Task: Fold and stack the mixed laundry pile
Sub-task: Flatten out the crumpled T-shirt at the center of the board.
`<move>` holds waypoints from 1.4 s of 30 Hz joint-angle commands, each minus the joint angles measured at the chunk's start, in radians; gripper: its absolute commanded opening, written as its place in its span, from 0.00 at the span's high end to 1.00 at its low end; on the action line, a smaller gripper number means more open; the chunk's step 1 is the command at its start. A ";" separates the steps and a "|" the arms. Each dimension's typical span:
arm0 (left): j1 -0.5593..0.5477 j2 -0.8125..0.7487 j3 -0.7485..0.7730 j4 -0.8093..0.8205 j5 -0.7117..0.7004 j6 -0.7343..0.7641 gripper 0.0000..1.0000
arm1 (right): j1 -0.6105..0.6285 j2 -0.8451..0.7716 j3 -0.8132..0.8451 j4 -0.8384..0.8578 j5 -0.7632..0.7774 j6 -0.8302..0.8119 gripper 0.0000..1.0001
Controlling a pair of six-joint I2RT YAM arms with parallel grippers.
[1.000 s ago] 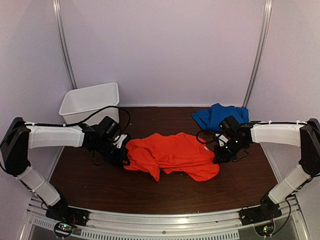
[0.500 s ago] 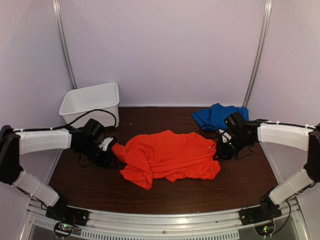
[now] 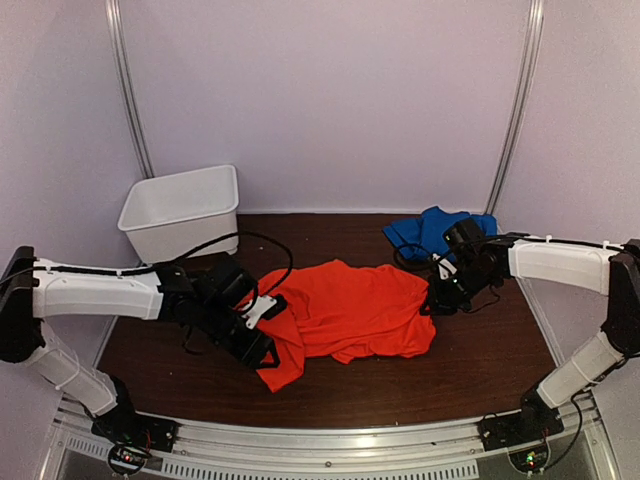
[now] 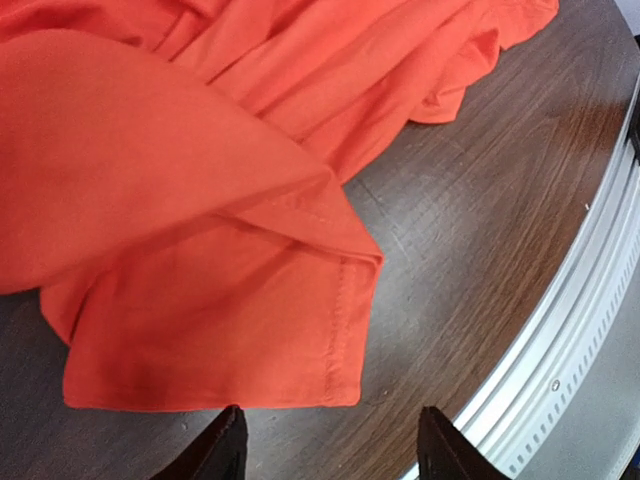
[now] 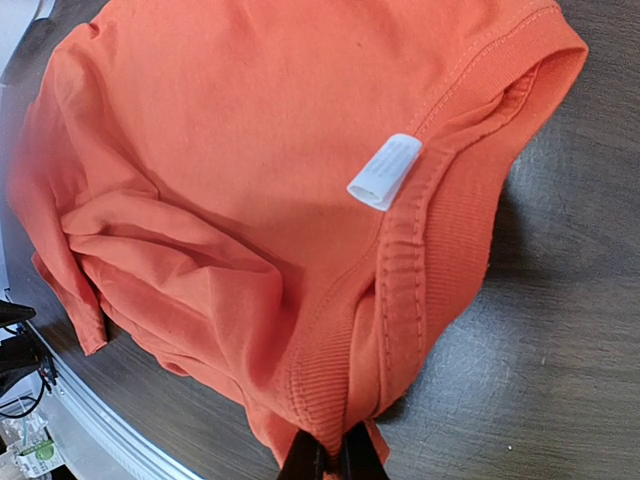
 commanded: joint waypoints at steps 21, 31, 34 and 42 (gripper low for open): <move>-0.120 0.332 0.250 -0.216 -0.180 0.059 1.00 | -0.021 -0.031 0.017 -0.068 0.045 -0.039 1.00; 0.300 -0.191 0.005 0.044 0.200 -0.219 1.00 | -0.213 0.039 0.129 -0.151 0.061 -0.198 1.00; 0.324 -0.200 -0.105 0.036 0.170 -0.272 1.00 | -0.220 0.106 0.200 -0.152 0.033 -0.221 1.00; 0.328 -0.169 -0.219 0.085 0.085 -0.374 1.00 | -0.218 0.077 0.288 -0.233 0.025 -0.216 0.43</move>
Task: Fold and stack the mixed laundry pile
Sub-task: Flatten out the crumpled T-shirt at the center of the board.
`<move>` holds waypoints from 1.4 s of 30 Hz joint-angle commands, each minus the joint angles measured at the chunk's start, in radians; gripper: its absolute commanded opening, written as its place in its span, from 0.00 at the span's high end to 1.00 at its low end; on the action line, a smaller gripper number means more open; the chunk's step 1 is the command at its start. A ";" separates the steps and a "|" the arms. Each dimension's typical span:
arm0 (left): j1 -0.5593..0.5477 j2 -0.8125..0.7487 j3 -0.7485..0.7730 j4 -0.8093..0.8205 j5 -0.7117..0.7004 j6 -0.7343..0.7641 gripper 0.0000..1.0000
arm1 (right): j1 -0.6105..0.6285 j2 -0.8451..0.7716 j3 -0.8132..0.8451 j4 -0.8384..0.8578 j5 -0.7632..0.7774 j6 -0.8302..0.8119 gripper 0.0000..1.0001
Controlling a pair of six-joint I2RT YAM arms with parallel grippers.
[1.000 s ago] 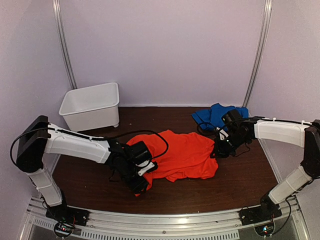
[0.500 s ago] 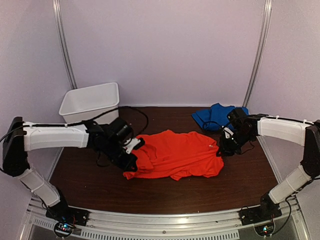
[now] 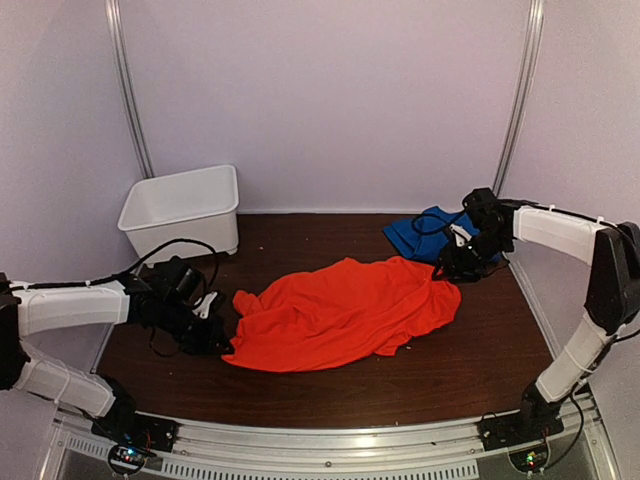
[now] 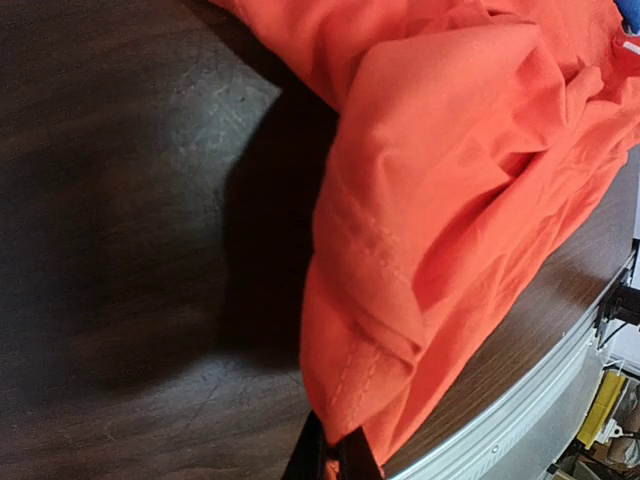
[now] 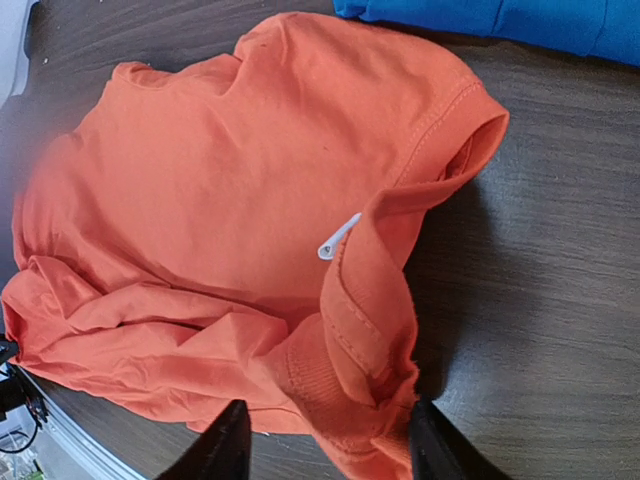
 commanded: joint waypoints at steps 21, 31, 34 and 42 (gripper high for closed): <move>0.010 -0.001 -0.007 0.071 -0.063 -0.086 1.00 | 0.310 -0.368 -0.612 0.300 -0.022 0.425 0.42; 0.038 -0.031 0.013 0.030 -0.065 -0.057 1.00 | 0.159 -0.168 -0.452 0.312 0.079 0.321 0.31; 0.047 -0.020 0.022 0.033 -0.064 -0.047 1.00 | 0.125 -0.119 -0.419 0.345 0.059 0.314 0.33; 0.053 -0.017 0.036 0.024 -0.048 -0.015 1.00 | 0.107 -0.140 -0.380 0.301 0.020 0.281 1.00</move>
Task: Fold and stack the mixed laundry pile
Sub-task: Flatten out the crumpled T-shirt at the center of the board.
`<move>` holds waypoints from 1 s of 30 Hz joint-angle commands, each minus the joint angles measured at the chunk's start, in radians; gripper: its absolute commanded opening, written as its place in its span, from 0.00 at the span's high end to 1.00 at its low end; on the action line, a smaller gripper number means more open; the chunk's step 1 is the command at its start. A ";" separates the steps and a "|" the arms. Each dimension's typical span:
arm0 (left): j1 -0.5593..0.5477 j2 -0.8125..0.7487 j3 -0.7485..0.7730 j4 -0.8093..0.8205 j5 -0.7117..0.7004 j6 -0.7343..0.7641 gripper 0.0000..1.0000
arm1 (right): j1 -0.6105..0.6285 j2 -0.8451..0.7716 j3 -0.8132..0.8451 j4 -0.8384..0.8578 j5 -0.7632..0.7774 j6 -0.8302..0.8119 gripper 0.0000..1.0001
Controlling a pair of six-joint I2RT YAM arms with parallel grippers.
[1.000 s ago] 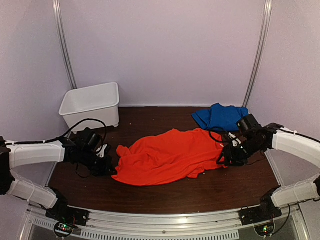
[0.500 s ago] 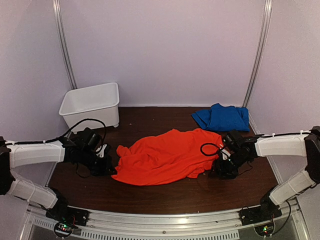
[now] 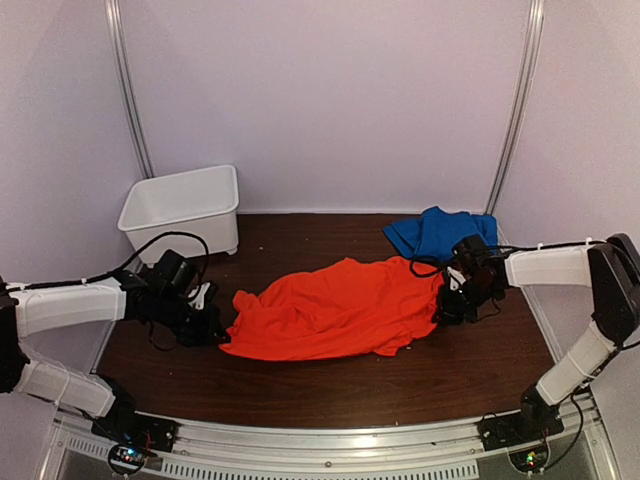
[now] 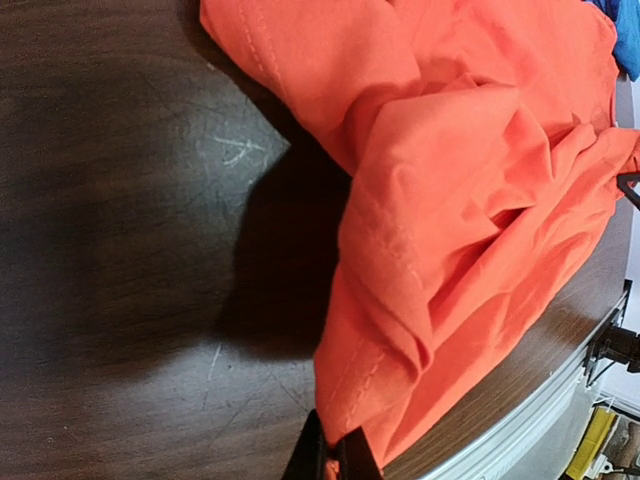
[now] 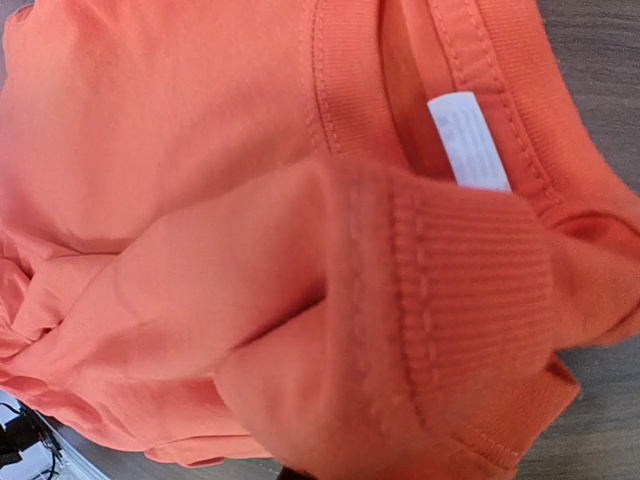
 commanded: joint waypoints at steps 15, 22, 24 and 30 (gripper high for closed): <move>0.009 -0.271 0.076 -0.337 0.175 0.099 1.00 | 0.110 -0.507 0.114 -0.387 -0.151 0.133 1.00; 0.026 -0.043 0.138 -0.211 0.074 0.046 1.00 | 0.069 0.176 0.730 -0.480 -0.109 -0.172 0.62; 0.032 0.016 0.148 -0.184 0.066 0.046 1.00 | 0.068 0.249 0.823 -0.543 -0.120 -0.224 0.41; 0.043 0.055 0.126 -0.131 0.055 0.021 1.00 | 0.058 0.015 0.566 -0.466 -0.128 -0.184 0.41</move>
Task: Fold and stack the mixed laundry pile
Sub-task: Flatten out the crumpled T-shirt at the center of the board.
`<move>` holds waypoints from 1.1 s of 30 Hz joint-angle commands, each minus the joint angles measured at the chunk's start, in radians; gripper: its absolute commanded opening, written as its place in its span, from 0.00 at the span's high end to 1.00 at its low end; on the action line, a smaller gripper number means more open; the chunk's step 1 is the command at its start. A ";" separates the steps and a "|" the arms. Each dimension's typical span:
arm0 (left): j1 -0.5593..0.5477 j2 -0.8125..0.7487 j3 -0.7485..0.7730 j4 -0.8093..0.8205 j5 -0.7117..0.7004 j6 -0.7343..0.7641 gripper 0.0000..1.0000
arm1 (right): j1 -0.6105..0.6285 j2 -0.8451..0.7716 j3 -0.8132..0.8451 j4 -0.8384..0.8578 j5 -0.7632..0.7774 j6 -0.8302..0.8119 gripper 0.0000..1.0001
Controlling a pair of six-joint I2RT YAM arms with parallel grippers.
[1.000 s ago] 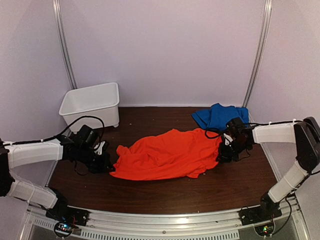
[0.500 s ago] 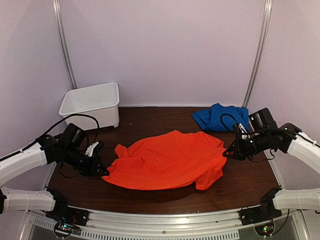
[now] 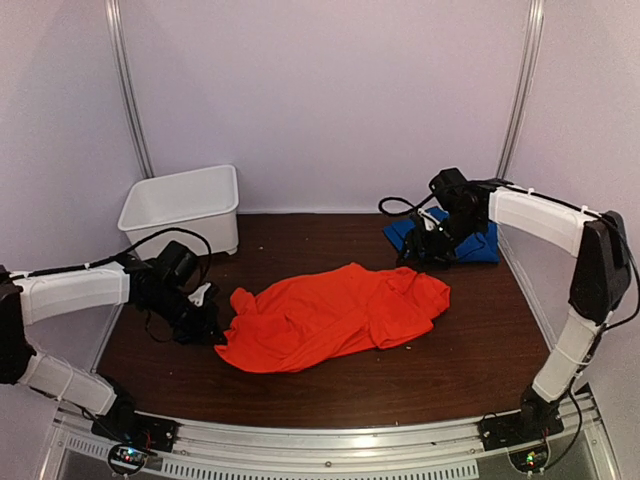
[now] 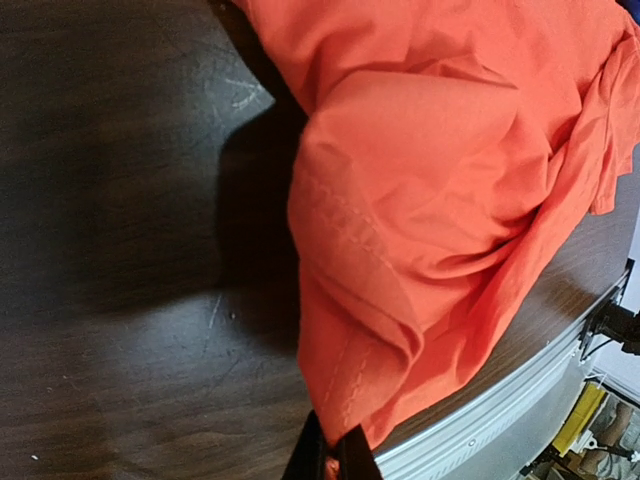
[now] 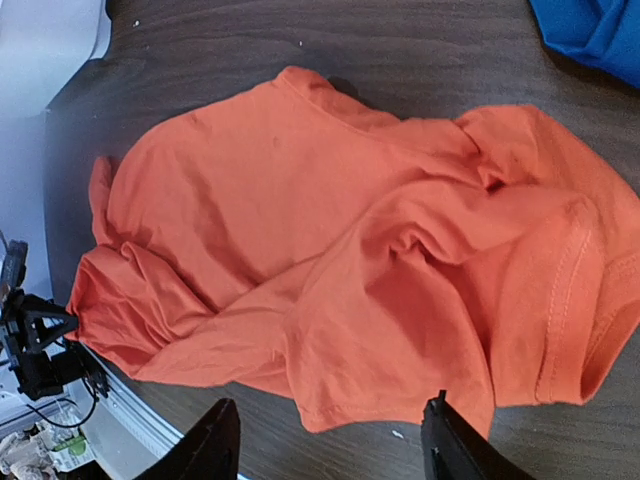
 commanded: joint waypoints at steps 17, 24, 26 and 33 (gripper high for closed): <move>0.016 0.007 -0.029 0.121 0.022 -0.025 1.00 | -0.088 -0.219 -0.572 0.235 0.013 -0.040 0.50; 0.018 0.026 -0.058 0.146 0.022 -0.026 1.00 | -0.089 -0.135 -0.557 0.301 -0.056 -0.023 0.61; 0.019 0.032 -0.075 0.160 0.027 -0.029 1.00 | -0.090 -0.128 -0.559 0.303 -0.062 -0.024 0.66; 0.029 0.046 -0.125 0.199 0.048 -0.032 1.00 | -0.090 -0.108 -0.565 0.288 -0.033 -0.048 0.93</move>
